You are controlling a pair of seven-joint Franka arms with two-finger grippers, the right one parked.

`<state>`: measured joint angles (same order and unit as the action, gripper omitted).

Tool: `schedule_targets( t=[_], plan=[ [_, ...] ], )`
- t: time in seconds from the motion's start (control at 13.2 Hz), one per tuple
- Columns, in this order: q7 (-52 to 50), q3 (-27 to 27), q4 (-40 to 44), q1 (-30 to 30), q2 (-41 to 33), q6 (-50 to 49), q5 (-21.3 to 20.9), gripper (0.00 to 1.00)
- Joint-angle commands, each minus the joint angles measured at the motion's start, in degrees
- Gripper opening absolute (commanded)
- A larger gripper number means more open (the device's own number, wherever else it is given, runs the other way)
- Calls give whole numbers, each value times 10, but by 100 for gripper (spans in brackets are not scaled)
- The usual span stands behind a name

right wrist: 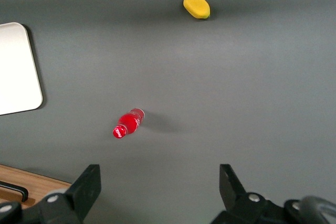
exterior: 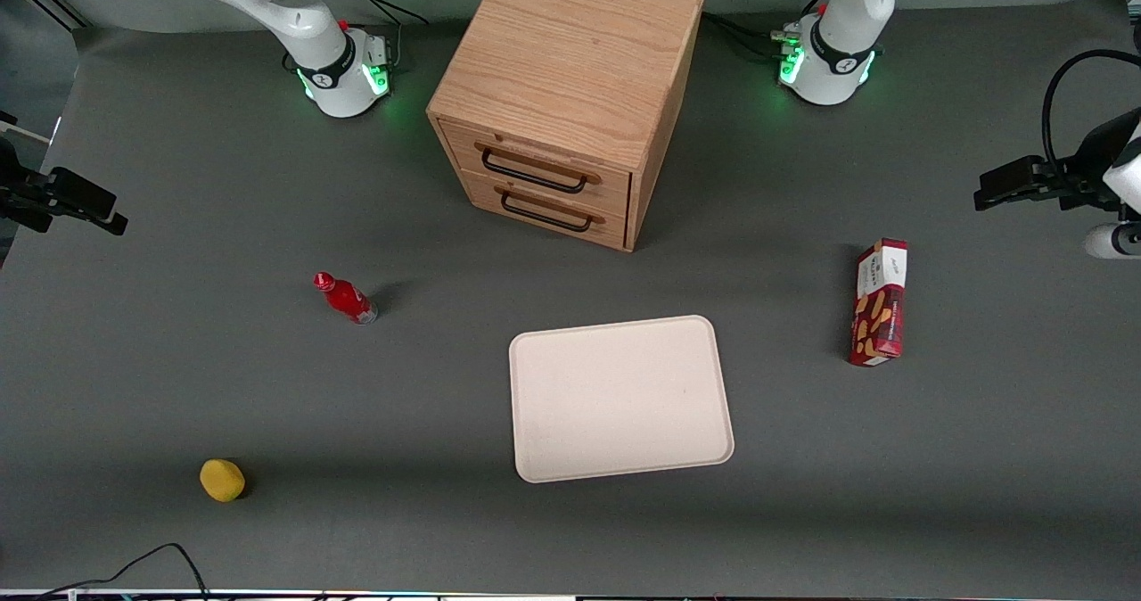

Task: Place red cookie box on tray
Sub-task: 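Move the left gripper down toward the red shortbread box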

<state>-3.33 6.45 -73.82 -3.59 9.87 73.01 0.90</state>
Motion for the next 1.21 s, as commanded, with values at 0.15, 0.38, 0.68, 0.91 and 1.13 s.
schedule_targets(
  t=[0.15,0.38,0.68,0.91,1.13],
  plan=[
    [-11,-3,26,5,10,-23,-23,100],
    [70,-7,-52,-1,9,11,-49,100],
    [158,-35,-263,-1,2,203,-43,100],
    [178,-35,-405,-1,5,394,-40,100],
    [182,-35,-496,0,28,568,-23,100]
  ],
)
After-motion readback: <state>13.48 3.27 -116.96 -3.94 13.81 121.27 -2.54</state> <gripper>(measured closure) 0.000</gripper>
